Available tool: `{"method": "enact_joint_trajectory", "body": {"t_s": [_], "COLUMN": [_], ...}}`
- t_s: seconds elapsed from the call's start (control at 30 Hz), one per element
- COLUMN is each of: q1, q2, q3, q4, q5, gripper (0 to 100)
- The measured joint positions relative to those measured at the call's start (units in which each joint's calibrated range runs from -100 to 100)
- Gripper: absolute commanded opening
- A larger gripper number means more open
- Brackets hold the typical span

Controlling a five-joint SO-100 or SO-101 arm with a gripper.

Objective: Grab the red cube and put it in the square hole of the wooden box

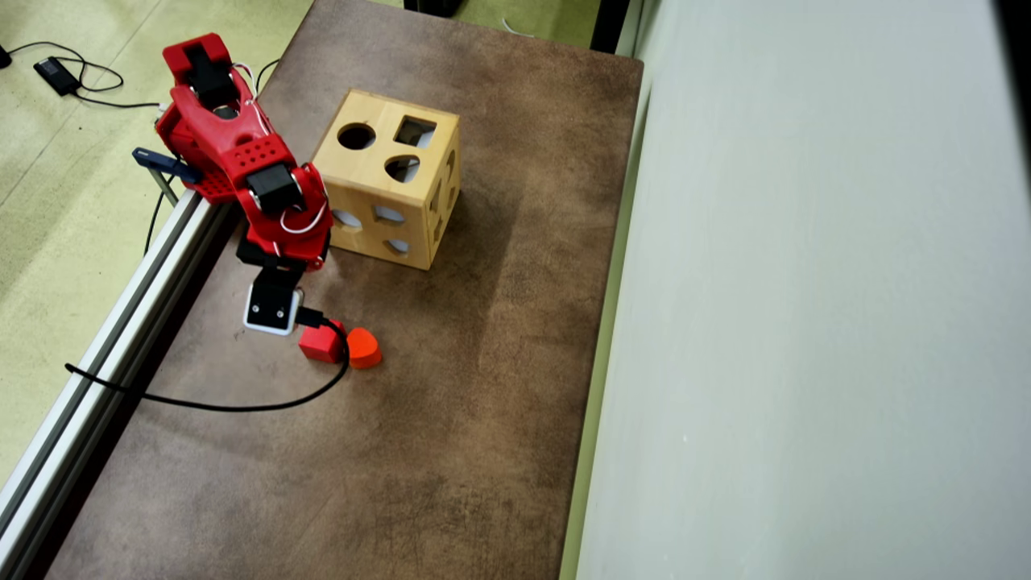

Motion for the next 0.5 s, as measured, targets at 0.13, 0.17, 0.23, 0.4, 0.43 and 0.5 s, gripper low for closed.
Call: {"method": "enact_joint_trajectory", "body": {"t_s": [0.13,0.17,0.23,0.4,0.43,0.5], "q1": [-0.3,-0.5,-1.0,-1.1,-1.1,-1.1], "q2": [0.1,0.1,0.1,0.1,0.1,0.1], "q3": [0.0,0.0,0.0,0.0,0.0,0.0], "q4": [-2.0,-2.1,-2.3,-2.3,-2.3,-2.3], "q5": [5.3,6.9,10.2,19.1,20.5,21.9], "gripper": [3,3,3,3,3,3]}}
